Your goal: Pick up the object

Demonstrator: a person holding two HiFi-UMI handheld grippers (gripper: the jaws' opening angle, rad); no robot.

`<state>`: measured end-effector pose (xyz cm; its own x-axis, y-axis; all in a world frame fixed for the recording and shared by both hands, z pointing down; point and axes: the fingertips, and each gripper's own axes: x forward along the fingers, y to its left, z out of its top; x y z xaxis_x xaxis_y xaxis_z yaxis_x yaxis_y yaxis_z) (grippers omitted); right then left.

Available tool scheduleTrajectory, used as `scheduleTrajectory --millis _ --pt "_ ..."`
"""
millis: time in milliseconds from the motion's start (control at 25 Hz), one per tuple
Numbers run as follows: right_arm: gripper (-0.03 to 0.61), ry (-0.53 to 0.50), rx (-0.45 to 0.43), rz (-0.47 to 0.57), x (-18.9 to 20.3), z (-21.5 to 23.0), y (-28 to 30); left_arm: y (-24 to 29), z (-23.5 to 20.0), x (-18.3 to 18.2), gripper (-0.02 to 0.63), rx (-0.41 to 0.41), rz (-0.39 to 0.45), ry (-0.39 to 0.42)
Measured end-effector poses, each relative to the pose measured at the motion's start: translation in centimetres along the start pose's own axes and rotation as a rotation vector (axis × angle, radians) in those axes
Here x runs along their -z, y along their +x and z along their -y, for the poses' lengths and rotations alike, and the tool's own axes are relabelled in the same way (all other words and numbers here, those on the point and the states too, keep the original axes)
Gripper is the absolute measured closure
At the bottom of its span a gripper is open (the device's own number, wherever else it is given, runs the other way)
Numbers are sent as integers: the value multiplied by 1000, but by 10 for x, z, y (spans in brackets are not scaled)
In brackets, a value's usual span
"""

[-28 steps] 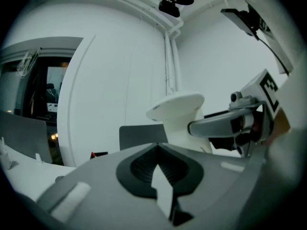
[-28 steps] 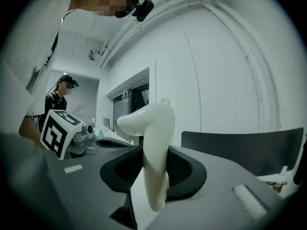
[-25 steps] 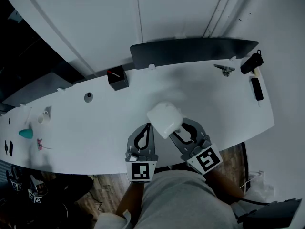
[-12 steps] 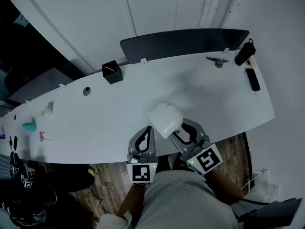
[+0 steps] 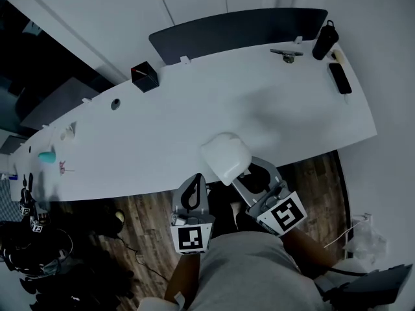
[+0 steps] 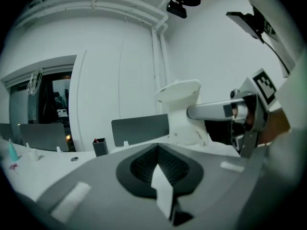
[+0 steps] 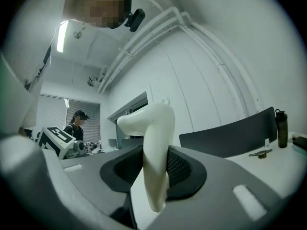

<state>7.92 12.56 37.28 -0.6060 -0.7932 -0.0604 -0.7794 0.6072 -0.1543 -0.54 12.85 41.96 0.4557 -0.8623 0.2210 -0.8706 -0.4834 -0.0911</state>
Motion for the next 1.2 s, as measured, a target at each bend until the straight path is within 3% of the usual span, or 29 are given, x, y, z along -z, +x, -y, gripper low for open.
scheduleTrajectory --millis 400,1000,1200 --pt "445 0 25 64 -13 -31 -14 -25 6 -14 614 60 22 39" --pt "445 -94 87 59 -27 -64 -2 -39 -16 -46 614 116 153 -15" --pt "445 -108 83 51 -28 -68 -1 -42 -15 -48 614 123 156 -31"
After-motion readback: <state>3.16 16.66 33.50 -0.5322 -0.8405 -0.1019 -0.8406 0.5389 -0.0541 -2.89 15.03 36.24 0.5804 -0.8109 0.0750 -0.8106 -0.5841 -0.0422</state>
